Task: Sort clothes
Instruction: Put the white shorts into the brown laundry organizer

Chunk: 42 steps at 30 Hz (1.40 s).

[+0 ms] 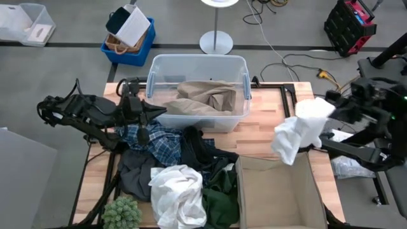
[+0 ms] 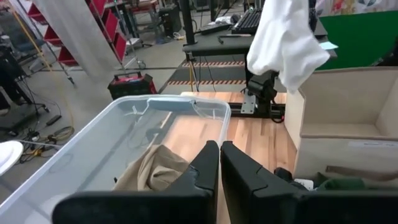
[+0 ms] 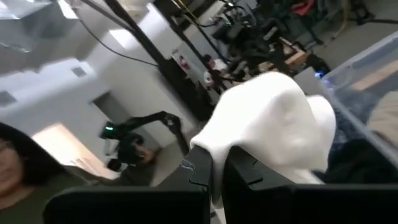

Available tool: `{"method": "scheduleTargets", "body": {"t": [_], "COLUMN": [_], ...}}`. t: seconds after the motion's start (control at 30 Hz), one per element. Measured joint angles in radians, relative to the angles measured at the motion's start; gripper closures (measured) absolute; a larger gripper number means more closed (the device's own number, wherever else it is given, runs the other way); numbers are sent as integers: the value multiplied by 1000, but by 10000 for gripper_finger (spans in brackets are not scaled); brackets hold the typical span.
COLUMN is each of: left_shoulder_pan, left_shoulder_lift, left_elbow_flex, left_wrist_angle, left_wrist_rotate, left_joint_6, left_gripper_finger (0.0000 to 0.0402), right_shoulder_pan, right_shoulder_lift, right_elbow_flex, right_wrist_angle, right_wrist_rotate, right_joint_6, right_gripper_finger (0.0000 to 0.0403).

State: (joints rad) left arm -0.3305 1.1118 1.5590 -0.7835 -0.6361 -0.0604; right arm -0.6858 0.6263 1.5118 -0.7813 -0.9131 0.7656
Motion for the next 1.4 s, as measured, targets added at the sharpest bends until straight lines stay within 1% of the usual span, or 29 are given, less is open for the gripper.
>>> {"method": "scheduleTargets", "body": {"t": [0.1, 0.23, 0.33, 0.47, 0.57, 0.67, 0.8, 0.93, 1.03, 1.2, 1.4], "left_shoulder_pan": [0, 0, 0, 0, 0, 0, 0, 0, 0, 0, 0], "left_shoulder_lift": [0, 0, 0, 0, 0, 0, 0, 0, 0, 0, -1], "left_elbow_flex": [0, 0, 0, 0, 0, 0, 0, 0, 0, 0, 0], "left_wrist_angle": [22, 47, 50, 51, 52, 59, 59, 59, 60, 74, 74], "left_wrist_rotate": [0, 0, -1, -2, -7, -9, -10, -10, -10, -10, -10], "left_joint_6": [22, 46, 51, 50, 51, 51, 51, 51, 50, 48, 44], "left_gripper_finger": [402, 401, 401, 401, 401, 401, 401, 402, 401, 401, 401], "right_shoulder_pan": [-1, 2, 37, 118, 203, 310, 464, 650, 781, 951, 1073], "right_shoulder_lift": [64, 155, 200, 251, 294, 338, 383, 423, 434, 420, 404], "right_elbow_flex": [-2, -1, -1, 0, 1, 11, 42, 73, 81, 85, 85], "right_wrist_angle": [1, 17, 104, 314, 460, 501, 401, 155, -32, -285, -506], "right_wrist_rotate": [-19, -87, -101, -82, -82, -75, -32, 17, 70, 219, 383], "right_joint_6": [-79, -145, -148, -103, -69, -65, -101, -129, -111, 44, 289], "right_gripper_finger": [394, 394, 394, 394, 394, 394, 394, 394, 394, 394, 392]}}
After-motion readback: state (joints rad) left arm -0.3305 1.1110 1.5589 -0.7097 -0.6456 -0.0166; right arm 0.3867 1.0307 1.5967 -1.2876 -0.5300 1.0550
